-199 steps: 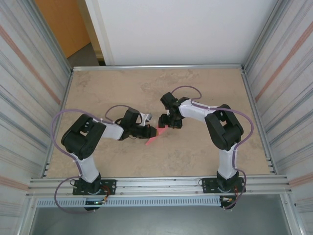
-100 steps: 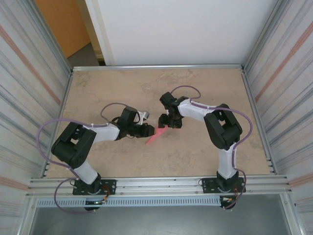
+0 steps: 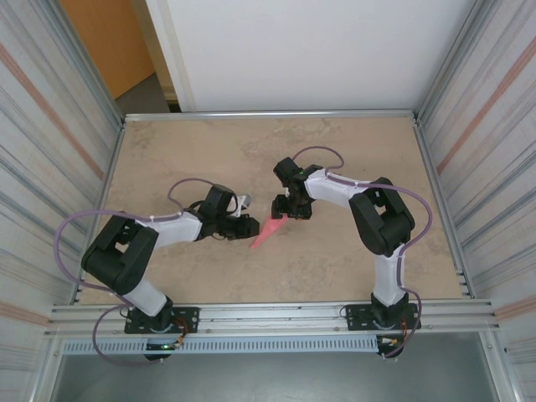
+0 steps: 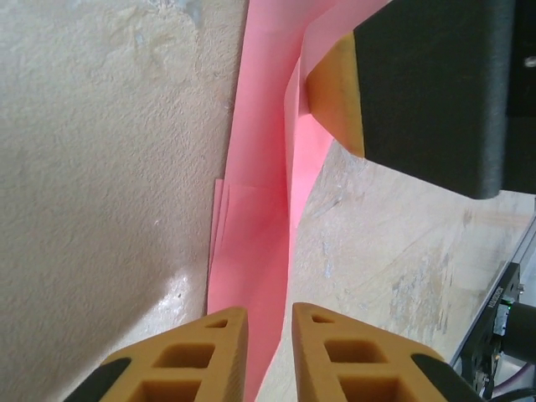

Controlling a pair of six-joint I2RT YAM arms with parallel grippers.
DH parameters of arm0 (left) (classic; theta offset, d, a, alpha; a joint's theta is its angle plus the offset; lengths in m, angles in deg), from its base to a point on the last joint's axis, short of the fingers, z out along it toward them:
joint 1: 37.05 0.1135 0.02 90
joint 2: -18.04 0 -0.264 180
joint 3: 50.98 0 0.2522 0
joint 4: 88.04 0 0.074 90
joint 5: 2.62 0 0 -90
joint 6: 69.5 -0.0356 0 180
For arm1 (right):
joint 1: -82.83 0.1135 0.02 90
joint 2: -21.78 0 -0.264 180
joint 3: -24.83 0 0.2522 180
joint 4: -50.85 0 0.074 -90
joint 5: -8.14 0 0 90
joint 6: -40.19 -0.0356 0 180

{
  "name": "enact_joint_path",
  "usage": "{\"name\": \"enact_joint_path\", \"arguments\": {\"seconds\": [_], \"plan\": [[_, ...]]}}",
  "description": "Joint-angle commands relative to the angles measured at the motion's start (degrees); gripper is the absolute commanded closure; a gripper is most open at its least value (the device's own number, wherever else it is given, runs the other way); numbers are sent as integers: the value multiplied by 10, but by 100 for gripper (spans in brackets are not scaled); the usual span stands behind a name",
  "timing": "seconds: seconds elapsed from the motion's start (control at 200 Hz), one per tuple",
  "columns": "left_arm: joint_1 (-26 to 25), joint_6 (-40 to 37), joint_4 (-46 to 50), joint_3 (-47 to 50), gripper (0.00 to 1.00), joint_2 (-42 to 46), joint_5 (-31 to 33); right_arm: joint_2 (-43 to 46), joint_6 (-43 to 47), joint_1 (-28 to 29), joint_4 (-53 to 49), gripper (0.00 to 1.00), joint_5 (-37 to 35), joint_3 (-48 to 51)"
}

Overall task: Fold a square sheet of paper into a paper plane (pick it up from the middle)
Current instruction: Fold the wing for the fifth time at the center of the table.

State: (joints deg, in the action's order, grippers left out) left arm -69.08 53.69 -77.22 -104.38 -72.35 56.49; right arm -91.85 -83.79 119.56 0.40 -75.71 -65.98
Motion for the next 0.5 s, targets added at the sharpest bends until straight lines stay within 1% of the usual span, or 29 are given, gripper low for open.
{"name": "enact_joint_path", "arguments": {"seconds": [0.0, 0.11, 0.231, 0.496], "plan": [[-12, -16, 29, -17, 80, 34, 18, -60, -1, 1, 11, 36, -4, 23], [-28, -16, 33, -35, 83, 34, 19, -61, -3, 0, 12, 36, -1, 24], [-43, -14, 29, -54, 87, 8, 11, -62, -6, 0, 13, 37, 4, 24], [-45, -3, 32, -82, 90, -47, -10, -65, -7, -1, 11, 37, 8, 23]]}}
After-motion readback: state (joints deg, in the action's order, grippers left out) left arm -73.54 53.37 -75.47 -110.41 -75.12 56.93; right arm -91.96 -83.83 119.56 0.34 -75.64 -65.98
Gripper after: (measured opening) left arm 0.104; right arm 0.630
